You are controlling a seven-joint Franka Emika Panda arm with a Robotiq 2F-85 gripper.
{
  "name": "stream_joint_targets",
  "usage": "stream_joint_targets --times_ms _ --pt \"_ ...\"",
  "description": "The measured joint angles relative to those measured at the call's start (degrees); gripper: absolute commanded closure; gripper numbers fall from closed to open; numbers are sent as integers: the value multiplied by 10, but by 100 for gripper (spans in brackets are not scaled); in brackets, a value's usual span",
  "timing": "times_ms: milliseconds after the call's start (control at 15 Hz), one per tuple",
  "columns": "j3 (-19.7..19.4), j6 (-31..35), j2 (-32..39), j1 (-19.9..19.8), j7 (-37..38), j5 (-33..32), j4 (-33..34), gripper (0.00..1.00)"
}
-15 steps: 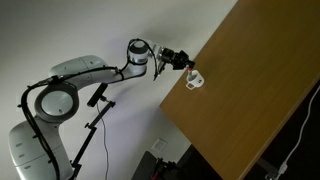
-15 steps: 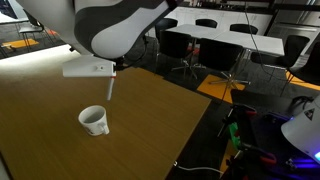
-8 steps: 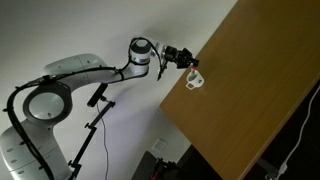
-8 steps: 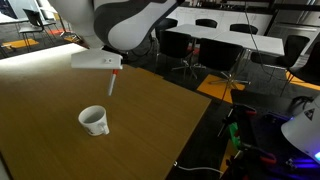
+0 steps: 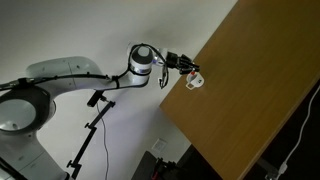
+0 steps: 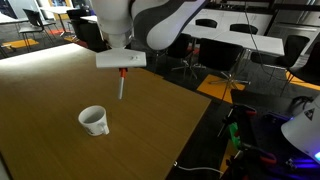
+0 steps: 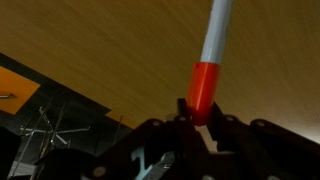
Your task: Remove the marker from the white mug then put it on the table
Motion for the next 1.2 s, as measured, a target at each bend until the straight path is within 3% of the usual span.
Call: stream_joint_targets --times_ms 267,533,1200 --pt "0 46 -15 -13 -82 24 -52 94" --pt "0 79 -11 -28 -194 99 -79 94" --pt "8 116 69 -41 -448 314 -51 94"
